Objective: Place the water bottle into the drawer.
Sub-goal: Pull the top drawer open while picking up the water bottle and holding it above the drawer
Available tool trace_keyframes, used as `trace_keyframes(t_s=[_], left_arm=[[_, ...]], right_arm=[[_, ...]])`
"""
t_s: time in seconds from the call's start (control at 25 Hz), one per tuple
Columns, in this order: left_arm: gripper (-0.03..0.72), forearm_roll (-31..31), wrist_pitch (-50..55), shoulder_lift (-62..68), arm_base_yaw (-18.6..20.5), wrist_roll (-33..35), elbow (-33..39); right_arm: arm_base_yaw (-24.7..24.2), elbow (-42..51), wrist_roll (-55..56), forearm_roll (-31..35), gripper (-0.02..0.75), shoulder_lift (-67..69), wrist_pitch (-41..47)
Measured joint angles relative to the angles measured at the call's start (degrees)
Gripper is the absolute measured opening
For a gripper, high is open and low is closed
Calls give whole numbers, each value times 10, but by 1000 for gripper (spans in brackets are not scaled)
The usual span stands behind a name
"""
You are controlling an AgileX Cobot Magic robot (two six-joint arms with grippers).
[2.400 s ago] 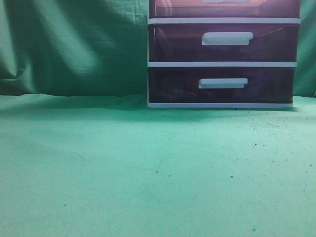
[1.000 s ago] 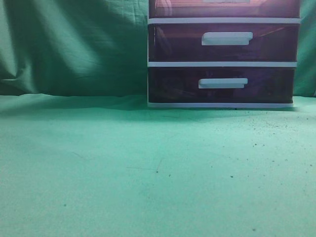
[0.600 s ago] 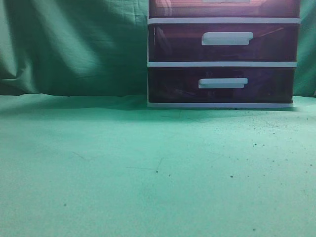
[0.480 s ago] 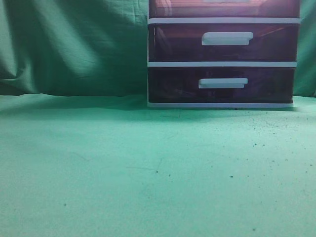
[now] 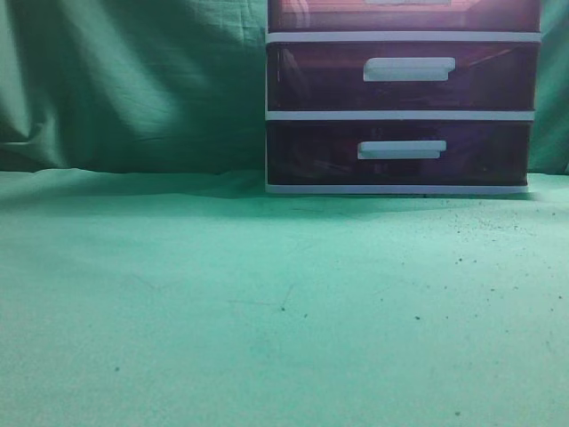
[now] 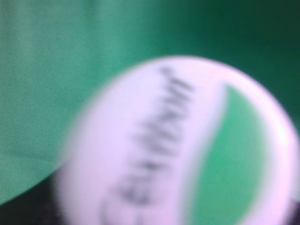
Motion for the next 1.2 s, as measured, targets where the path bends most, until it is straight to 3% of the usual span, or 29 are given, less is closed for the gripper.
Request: trace_keyframes(t_s=[0.08,0.24,0.4,0.76,0.96,1.2], left_arm=[[403,0,-4,4,0,0,0],[330,1,4,5,0,0,-8],[340,2,96,-9,0,0,-53],[340,11,336,-116,-4,1,-237],[340,15,405,-178,-61,15,-280],[340,32,415,-210,-159,24,-282]], right_arm=[[0,0,0,0,0,0,0],[0,0,0,0,0,0,0],[0,0,0,0,0,0,0],[0,1,-13,-9,0,0,-18],[0,-6,-16,16,0,0,-163],[0,-178,-31,46,0,141,-38]])
